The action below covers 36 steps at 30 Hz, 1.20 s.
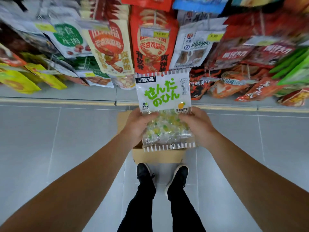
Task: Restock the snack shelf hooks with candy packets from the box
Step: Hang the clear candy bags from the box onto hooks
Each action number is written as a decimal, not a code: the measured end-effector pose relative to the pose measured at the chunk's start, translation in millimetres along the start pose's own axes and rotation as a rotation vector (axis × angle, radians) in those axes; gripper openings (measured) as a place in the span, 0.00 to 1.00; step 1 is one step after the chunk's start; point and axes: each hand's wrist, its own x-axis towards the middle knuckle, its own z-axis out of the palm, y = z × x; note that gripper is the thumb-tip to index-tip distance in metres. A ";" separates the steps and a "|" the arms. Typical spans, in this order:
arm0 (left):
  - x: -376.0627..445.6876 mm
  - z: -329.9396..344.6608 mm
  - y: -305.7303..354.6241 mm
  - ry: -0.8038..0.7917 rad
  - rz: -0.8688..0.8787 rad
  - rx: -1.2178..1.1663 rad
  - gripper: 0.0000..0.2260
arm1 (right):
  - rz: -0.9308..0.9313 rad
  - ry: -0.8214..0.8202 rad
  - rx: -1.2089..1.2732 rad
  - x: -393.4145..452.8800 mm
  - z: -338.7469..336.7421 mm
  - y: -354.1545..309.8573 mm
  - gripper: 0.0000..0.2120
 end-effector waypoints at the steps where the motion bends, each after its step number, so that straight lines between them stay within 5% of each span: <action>1: -16.9 4.5 13.3 0.000 0.018 0.014 0.15 | -0.025 0.009 0.006 -20.0 -8.6 -13.4 0.10; 16: -201.2 133.4 112.3 -0.070 0.348 0.062 0.09 | -0.330 0.048 0.148 -203.0 -164.6 -84.6 0.02; 25: -310.0 225.7 152.6 -0.046 0.576 0.115 0.08 | -0.511 -0.029 0.315 -307.4 -264.3 -105.2 0.07; 32: -374.2 302.4 210.6 -0.078 0.745 0.176 0.10 | -0.670 0.060 0.325 -356.8 -352.8 -141.2 0.11; 36: -395.1 342.9 249.0 -0.147 0.864 0.225 0.06 | -0.746 0.139 0.296 -365.1 -396.8 -174.5 0.23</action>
